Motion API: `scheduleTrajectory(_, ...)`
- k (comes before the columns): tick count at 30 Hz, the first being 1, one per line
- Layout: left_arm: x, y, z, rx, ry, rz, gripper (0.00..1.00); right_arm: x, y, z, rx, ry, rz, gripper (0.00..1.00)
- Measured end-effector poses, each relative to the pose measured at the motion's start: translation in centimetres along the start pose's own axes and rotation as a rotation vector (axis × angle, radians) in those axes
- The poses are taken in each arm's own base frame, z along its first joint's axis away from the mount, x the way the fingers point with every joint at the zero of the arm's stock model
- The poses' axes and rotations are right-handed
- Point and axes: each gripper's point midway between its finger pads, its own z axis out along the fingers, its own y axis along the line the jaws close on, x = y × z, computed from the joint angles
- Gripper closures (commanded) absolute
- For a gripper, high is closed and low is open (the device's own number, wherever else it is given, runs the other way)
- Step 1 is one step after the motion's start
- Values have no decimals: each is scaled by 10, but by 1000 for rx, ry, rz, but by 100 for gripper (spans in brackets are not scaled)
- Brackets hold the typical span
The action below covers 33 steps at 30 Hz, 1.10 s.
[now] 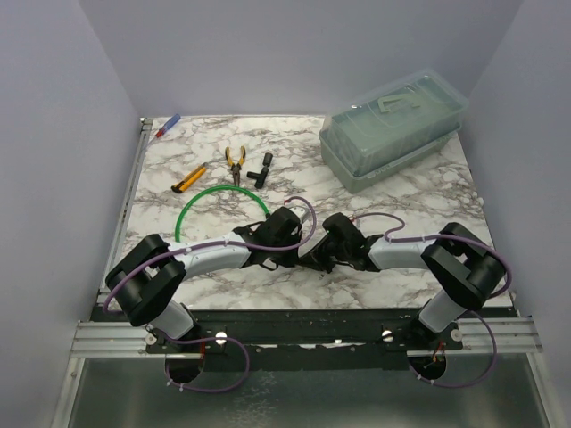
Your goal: Unlock with the key
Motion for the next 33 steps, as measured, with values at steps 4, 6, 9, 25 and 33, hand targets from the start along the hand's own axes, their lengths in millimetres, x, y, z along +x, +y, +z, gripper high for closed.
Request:
scheduleTrajectory(4, 1, -1, 0, 6, 2, -4, 100, 0, 0, 0, -1, 0, -1, 100)
scheduleTrajectory(6, 2, -1, -1, 9, 2, -6, 100, 1, 0, 0, -1, 1, -4, 100)
scheduleTrajectory(9, 3, -1, -4, 15, -1, -10, 89, 1, 1, 0, -6, 1, -18, 100)
scheduleTrajectory(25, -33, -37, -79, 172, -190, -31, 47, -4, 93, -90, -400, -179, -474, 100)
scheduleTrajectory(33, -62, -59, -143, 284, -341, 2, 48, 6, 135, -171, -655, -331, -817, 100)
